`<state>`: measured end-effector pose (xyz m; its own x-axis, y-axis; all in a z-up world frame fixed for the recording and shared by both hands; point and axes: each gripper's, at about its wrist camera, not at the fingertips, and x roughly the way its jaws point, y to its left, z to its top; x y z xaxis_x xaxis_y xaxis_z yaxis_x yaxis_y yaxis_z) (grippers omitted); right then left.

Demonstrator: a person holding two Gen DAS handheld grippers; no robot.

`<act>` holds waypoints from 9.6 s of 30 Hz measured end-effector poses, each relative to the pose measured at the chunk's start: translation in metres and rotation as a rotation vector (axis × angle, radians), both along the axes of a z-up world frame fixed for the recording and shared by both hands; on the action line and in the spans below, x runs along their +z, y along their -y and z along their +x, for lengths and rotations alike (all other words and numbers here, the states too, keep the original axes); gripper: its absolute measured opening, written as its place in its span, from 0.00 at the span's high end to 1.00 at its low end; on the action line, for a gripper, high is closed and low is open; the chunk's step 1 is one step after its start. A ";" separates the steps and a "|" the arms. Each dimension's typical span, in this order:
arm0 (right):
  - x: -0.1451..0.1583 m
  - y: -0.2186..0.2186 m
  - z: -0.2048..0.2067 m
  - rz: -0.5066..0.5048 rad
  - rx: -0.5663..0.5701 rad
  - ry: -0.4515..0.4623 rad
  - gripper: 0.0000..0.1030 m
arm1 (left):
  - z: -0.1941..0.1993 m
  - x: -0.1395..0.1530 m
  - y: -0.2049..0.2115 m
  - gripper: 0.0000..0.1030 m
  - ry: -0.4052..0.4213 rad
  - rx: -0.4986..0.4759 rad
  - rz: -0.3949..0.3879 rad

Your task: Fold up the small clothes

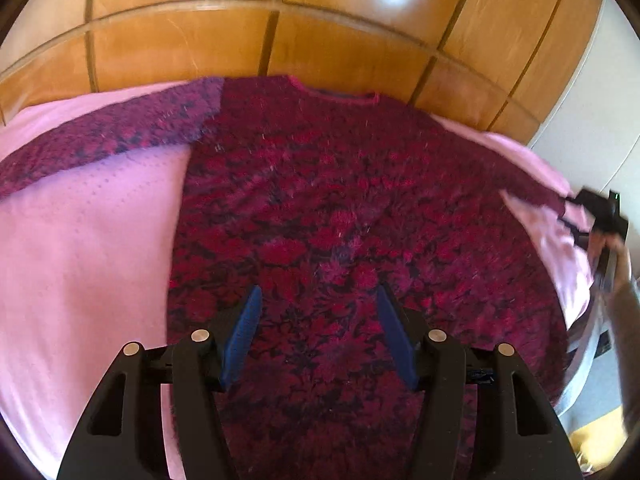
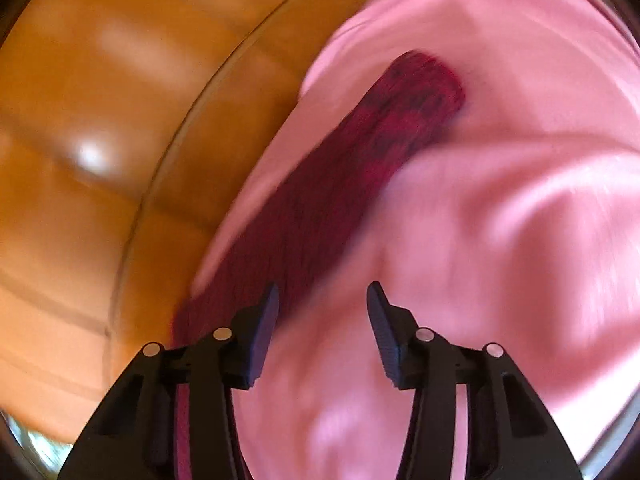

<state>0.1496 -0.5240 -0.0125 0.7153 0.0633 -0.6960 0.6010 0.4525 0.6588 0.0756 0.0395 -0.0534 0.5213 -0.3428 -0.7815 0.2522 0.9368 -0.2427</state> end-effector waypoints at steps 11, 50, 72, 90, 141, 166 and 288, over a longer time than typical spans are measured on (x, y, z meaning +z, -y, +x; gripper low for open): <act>-0.027 0.054 0.067 -0.074 -0.106 -0.198 0.93 | 0.012 -0.022 -0.005 0.44 -0.070 -0.003 -0.007; 0.006 -0.359 0.166 -0.494 0.933 -0.055 0.95 | 0.055 0.029 -0.003 0.39 -0.018 0.012 -0.296; 0.000 -0.250 0.204 0.043 0.462 0.069 0.86 | 0.064 0.013 0.001 0.39 -0.099 -0.012 -0.402; -0.015 -0.343 0.174 0.463 0.733 0.291 0.86 | 0.164 0.006 -0.006 0.13 -0.244 0.157 -0.882; -0.035 -0.340 0.189 -0.737 0.780 -0.111 0.43 | 0.176 0.030 -0.050 0.98 0.085 0.371 -0.004; -0.037 -0.404 0.221 -0.866 0.810 -0.066 0.18 | 0.150 0.007 -0.130 0.98 0.015 0.447 -0.163; -0.040 -0.250 0.180 -0.523 0.633 -0.096 0.94 | 0.117 0.025 -0.111 0.41 -0.028 0.423 -0.150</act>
